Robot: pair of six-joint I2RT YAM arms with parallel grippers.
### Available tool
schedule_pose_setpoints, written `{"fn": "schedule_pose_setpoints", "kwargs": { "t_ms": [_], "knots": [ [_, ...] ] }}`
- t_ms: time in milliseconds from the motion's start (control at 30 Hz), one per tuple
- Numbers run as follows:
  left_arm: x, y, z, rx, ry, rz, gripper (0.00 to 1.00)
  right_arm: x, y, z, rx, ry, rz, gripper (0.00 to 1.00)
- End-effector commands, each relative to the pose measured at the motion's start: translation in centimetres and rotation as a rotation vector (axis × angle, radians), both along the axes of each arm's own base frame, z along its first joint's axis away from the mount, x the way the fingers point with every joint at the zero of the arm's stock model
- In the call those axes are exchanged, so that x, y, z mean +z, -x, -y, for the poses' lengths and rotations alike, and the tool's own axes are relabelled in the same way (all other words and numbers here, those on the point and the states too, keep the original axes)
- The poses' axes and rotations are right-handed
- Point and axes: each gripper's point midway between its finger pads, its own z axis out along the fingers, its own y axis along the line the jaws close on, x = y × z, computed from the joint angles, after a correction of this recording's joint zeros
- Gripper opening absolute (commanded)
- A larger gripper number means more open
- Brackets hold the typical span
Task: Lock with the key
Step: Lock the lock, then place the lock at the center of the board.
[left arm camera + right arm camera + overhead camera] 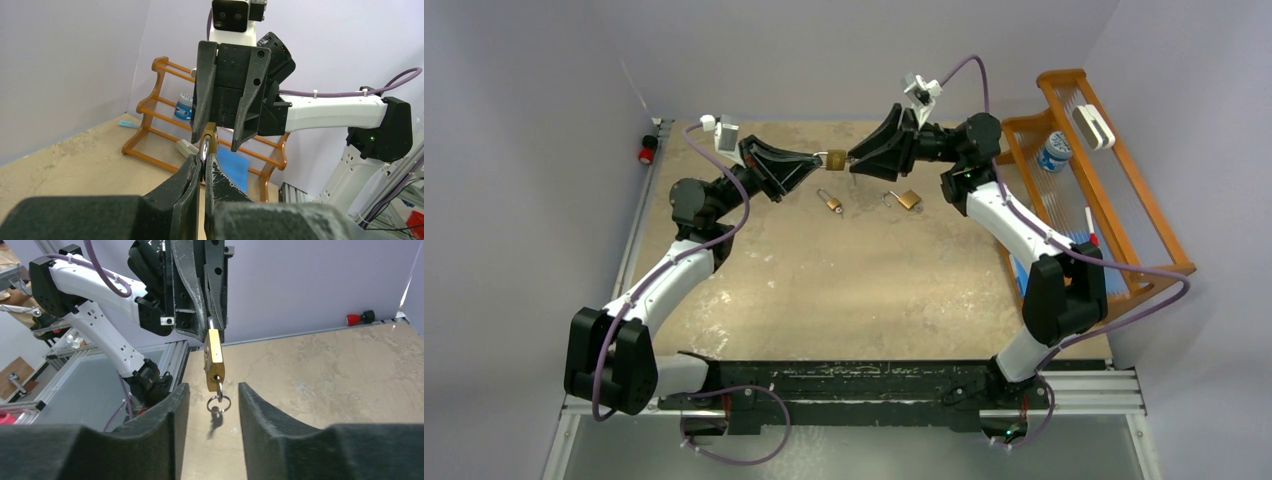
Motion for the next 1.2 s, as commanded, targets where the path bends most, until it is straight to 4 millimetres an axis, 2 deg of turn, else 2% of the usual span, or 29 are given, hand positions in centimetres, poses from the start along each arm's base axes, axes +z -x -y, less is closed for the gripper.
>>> {"fn": "schedule_pose_setpoints", "kwargs": {
  "t_ms": [0,333,367,567,800,900,1033,1167],
  "knots": [
    [3.0,0.4,-0.5,0.016,0.032,0.096,0.0,2.4,0.8,-0.2,0.018,-0.022,0.09,0.37],
    [2.9,0.4,-0.6,0.028,0.019,0.096,0.0,2.0,0.7,-0.2,0.013,-0.009,0.079,0.01],
    [2.9,0.4,-0.6,0.029,0.016,0.098,0.0,1.9,0.7,-0.2,0.014,-0.006,0.078,0.0],
    [2.8,0.4,-0.9,0.049,-0.006,0.102,0.0,1.1,0.6,0.3,0.012,0.018,0.068,0.0],
    [3.7,0.6,-2.3,0.09,-0.016,0.129,0.0,0.3,-0.3,2.1,-0.032,0.015,0.041,0.0],
    [3.4,0.3,-3.0,0.126,-0.045,0.126,0.0,-0.2,-0.6,2.4,-0.039,0.011,0.027,0.0],
    [1.9,-0.7,-4.1,0.2,-0.124,0.095,0.0,-1.1,-1.6,2.3,-0.077,-0.002,-0.009,0.0],
    [-1.7,-4.2,-6.6,0.415,-0.288,-0.03,0.0,-2.3,-3.3,1.3,-0.171,0.019,-0.063,0.0]
  ]
}}
